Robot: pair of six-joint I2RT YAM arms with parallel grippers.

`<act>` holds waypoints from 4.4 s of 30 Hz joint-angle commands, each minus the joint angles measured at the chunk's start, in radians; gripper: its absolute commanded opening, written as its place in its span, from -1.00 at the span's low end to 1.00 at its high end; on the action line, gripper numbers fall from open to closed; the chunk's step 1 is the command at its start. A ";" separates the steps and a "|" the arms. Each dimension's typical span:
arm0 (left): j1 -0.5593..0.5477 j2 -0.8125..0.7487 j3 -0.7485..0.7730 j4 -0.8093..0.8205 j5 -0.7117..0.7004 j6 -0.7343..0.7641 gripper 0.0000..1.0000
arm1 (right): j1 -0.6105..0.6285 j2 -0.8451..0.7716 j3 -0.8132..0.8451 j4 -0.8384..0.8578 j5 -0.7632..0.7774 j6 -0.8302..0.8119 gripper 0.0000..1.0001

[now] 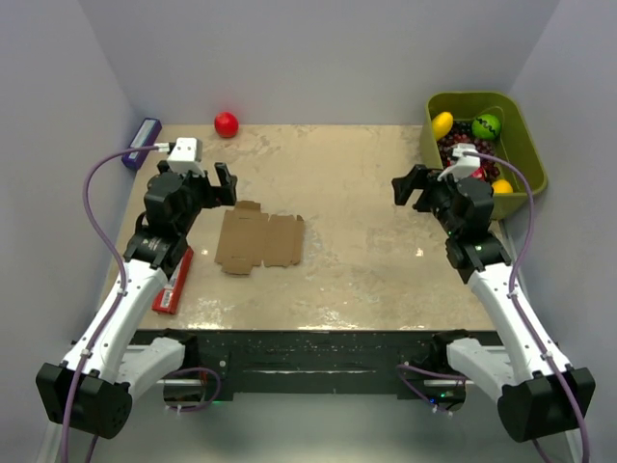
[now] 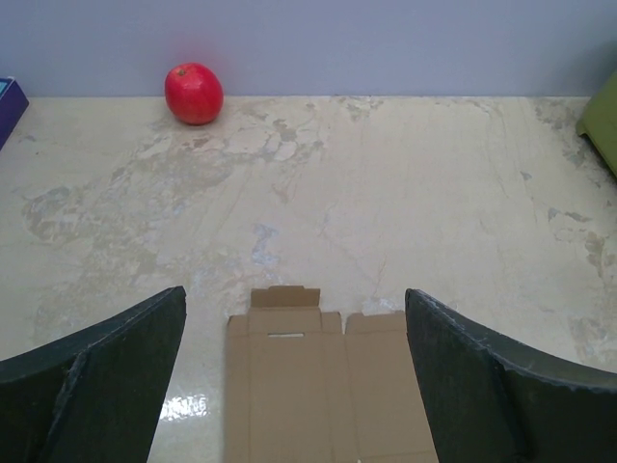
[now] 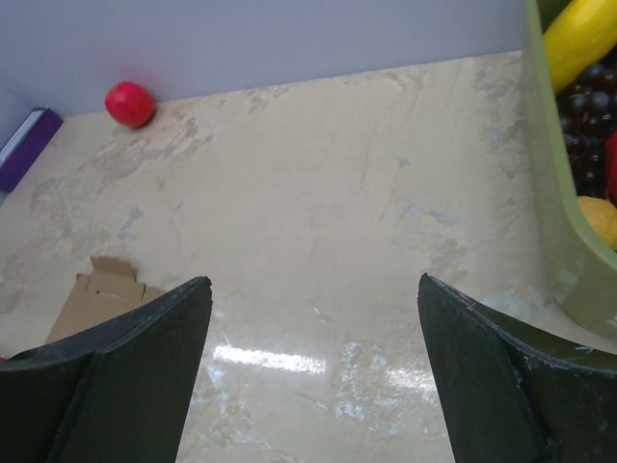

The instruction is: Fold the paper box

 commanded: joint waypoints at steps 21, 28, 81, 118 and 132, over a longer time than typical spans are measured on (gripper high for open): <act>0.005 0.058 0.018 0.017 0.219 0.008 0.99 | 0.372 0.723 0.016 0.433 -0.309 0.394 0.35; 0.005 0.061 0.018 0.008 0.195 0.014 0.99 | 0.394 0.863 0.037 0.538 -0.375 0.495 0.24; 0.123 0.018 -0.008 0.055 0.244 -0.067 1.00 | 0.271 0.507 -0.111 0.797 -0.386 0.627 -1.00; 0.240 0.124 -0.131 0.488 0.893 -0.350 0.93 | 0.164 0.096 -0.038 0.591 -0.601 0.630 -1.00; 0.182 0.132 -0.131 0.540 0.978 -0.328 0.05 | 0.164 0.107 -0.052 0.597 -0.607 0.618 -1.00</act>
